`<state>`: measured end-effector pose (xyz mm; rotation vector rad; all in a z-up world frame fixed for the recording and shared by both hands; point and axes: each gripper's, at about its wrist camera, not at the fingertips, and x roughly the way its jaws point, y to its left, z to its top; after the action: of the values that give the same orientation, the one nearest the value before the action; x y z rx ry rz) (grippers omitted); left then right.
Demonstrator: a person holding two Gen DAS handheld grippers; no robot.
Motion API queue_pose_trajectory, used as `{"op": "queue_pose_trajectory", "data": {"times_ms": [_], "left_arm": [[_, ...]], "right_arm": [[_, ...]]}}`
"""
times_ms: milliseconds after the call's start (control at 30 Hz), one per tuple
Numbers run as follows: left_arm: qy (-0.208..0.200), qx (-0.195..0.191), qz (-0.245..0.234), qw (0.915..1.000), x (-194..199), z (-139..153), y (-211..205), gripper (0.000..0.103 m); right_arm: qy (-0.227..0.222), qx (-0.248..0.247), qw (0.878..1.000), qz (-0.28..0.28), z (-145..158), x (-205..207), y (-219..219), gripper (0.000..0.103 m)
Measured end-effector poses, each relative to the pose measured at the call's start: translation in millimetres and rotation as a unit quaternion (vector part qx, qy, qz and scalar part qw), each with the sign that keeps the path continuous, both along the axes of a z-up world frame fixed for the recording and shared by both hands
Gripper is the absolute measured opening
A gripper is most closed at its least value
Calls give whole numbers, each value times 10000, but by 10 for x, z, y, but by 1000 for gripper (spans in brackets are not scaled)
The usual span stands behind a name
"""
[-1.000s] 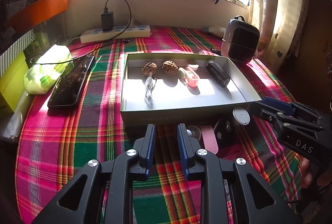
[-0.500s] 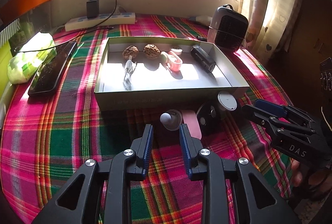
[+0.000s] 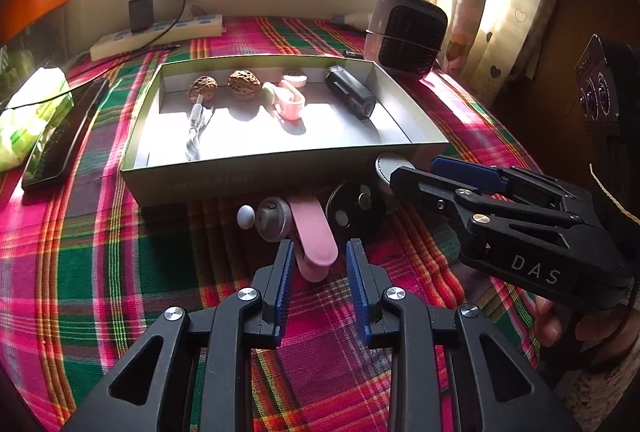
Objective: Organize objects
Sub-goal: 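Withdraw both tools from the box toward the pink flat item and white tin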
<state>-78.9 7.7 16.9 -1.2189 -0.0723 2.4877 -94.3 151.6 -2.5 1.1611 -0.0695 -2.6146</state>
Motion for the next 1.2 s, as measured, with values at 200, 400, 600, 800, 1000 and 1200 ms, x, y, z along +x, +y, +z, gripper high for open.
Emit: {"op": "queue_pose_trajectory", "data": {"times_ms": [200,400,600,800,1000,1200], "left_arm": [[-37,-92,80,9999,-51,-40,27,25],[-85,-76,203,9997,-81,-65,-19,25],[-29,-27,223,9997,-75,-47,-47,17],[13,39,166,9999,-42,-13,-68,16],[40,62,105,9999,9,17,-82,16],[-6,14,-33,10000,102,-2,-93,16]], "right_arm": [[-65,-75,9999,42,-23,-69,-7,49],[35,52,10000,47,-16,-77,-29,49],[31,41,10000,69,-19,-67,-38,48],[45,34,9999,126,-9,-55,-57,37],[51,42,9999,84,-9,-28,-39,35],[77,47,10000,37,15,15,6,25]]}}
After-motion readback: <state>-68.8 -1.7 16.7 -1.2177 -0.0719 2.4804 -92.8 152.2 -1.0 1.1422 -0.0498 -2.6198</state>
